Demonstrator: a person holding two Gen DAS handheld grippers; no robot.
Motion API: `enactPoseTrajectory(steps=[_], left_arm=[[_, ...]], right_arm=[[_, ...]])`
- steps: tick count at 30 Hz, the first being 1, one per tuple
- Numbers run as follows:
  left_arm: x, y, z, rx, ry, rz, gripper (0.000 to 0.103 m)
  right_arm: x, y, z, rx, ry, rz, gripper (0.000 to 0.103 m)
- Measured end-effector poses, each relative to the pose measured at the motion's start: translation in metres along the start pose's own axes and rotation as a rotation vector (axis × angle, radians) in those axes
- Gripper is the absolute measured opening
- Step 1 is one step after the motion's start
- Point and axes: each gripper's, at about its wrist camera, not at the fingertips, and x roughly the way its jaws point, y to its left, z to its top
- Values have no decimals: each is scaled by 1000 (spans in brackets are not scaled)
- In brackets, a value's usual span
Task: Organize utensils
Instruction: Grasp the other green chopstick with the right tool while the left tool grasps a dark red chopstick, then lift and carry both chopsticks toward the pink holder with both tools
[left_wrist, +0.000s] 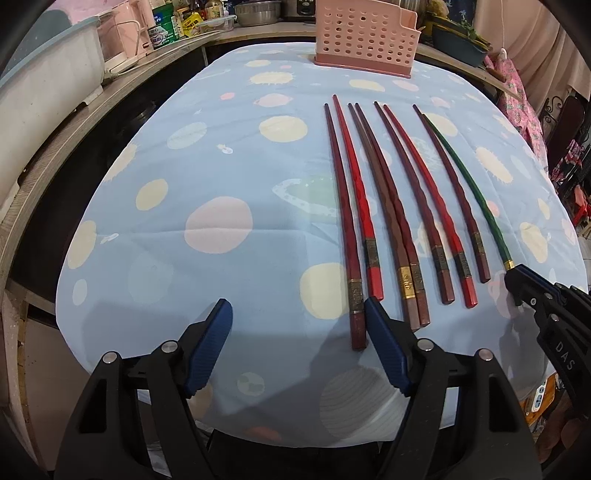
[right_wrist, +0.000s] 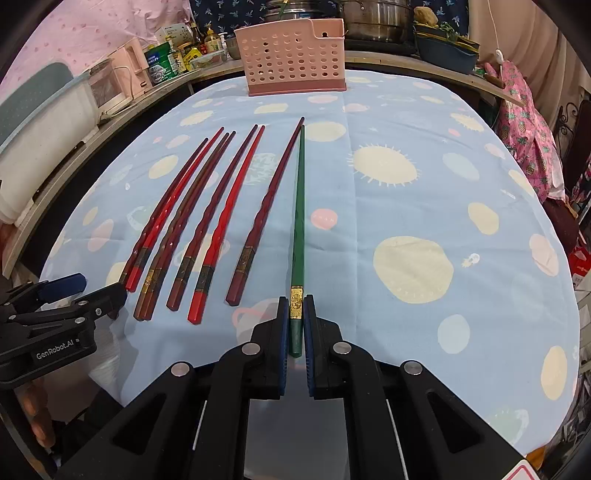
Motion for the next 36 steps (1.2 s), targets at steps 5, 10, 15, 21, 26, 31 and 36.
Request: enactPoseTrajectory(steps=[5, 10, 15, 21, 26, 31, 36], left_arm=[[1, -1, 1, 4, -3, 9, 69], [-2, -1, 2, 13, -15, 4, 48], [-4, 0, 3, 21, -13, -16, 23], [-3, 4, 6, 2, 6, -43, 9], [-6, 7, 9, -15, 28, -72, 8], [-17, 10, 16, -21, 15, -77, 8], [-34, 16, 28, -41, -16, -89, 8]], right_arm=[[0, 0, 0, 0, 0, 0, 7], [0, 0, 0, 1, 1, 1, 7], [0, 0, 0, -2, 2, 2, 7], [-1, -1, 1, 0, 3, 10, 7], [-11, -4, 7, 6, -15, 13, 7], [-23, -7, 17, 16, -44, 17, 7], [-41, -13, 33, 31, -92, 21, 7]])
